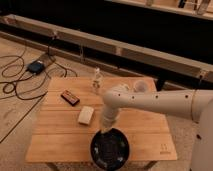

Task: Drag the ceramic bowl in a circle

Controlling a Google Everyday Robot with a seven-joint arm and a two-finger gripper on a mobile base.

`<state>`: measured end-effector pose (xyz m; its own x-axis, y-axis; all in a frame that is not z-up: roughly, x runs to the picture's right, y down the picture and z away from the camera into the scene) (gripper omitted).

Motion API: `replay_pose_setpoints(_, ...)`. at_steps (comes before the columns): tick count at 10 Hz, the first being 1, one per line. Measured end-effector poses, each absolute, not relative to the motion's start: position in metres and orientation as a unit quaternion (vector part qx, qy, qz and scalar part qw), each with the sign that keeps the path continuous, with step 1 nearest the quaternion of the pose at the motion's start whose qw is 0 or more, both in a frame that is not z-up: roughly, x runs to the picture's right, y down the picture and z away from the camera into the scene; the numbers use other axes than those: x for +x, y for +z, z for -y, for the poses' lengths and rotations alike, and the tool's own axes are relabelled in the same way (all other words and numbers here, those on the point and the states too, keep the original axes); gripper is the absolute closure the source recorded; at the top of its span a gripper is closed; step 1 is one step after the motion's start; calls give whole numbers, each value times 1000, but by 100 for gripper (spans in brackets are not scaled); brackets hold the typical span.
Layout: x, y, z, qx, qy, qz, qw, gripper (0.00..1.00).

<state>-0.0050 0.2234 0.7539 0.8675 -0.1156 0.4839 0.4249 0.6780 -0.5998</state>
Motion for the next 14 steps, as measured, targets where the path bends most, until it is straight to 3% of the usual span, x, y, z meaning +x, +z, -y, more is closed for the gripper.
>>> replay_pose_setpoints(7,80,756,-211,-374,-108,145,910,98)
replay_pose_setpoints(14,117,790,-149,-382,-163,104,904,98)
